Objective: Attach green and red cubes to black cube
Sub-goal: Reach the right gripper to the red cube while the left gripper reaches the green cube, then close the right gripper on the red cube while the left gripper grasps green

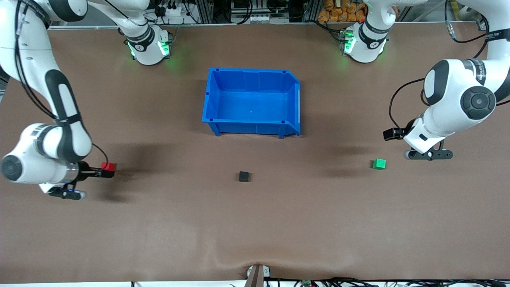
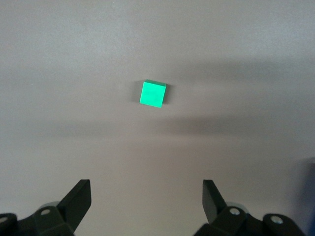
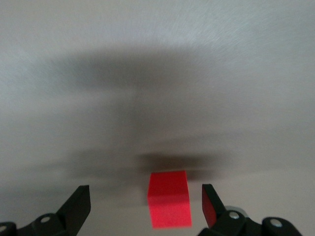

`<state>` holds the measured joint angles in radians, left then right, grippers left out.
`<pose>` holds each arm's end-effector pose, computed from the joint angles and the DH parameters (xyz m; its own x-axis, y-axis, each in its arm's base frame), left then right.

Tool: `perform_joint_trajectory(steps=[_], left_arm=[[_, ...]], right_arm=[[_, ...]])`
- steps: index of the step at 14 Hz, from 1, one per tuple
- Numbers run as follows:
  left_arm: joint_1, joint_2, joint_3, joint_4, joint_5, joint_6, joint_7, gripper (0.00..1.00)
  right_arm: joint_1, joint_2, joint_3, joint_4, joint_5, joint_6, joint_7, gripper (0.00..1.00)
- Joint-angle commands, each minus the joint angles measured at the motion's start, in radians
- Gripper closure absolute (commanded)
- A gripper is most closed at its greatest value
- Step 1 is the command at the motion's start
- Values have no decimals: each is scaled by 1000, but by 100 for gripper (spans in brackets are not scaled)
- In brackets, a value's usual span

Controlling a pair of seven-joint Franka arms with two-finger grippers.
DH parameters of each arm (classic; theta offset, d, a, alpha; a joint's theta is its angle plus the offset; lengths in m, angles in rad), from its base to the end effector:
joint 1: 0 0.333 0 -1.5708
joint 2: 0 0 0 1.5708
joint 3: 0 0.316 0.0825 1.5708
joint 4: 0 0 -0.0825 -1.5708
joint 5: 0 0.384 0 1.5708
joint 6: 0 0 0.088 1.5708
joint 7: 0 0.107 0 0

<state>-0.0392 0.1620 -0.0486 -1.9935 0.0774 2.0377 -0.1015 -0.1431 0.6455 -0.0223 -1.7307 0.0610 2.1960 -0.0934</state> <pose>0.5713 -0.0453 0.3720 0.9935 -0.0210 -0.1118 -0.0288 -0.9972 -0.0684 0.6407 -0.1037 0.1951 0.9790 -0.1030 -0.1759 -0.1126 -0.9926 -0.0455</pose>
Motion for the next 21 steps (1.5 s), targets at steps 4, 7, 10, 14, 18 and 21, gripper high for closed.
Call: perform_joint_trajectory(steps=[4, 7, 10, 14, 18, 21], left_arm=[[-8, 50, -2, 35, 25, 9, -7, 0], [-28, 103, -5, 35, 27, 36, -9, 0], [-28, 157, -7, 42, 54, 82, -9, 0], [-13, 220, -7, 56, 124, 139, 2, 0], [-18, 286, -5, 55, 143, 222, 5, 0], [-8, 312, -5, 47, 185, 252, 5, 0]], right_arm=[[-20, -75, 1, -165, -17, 132, -66, 0], [-18, -104, 1, -205, -36, 148, -69, 0], [-23, -110, 1, -210, -84, 151, -68, 0], [-26, -106, 2, -216, -86, 159, -68, 0], [-26, -101, 2, -217, -86, 157, -66, 19], [-26, -101, 2, -217, -86, 157, -68, 32]])
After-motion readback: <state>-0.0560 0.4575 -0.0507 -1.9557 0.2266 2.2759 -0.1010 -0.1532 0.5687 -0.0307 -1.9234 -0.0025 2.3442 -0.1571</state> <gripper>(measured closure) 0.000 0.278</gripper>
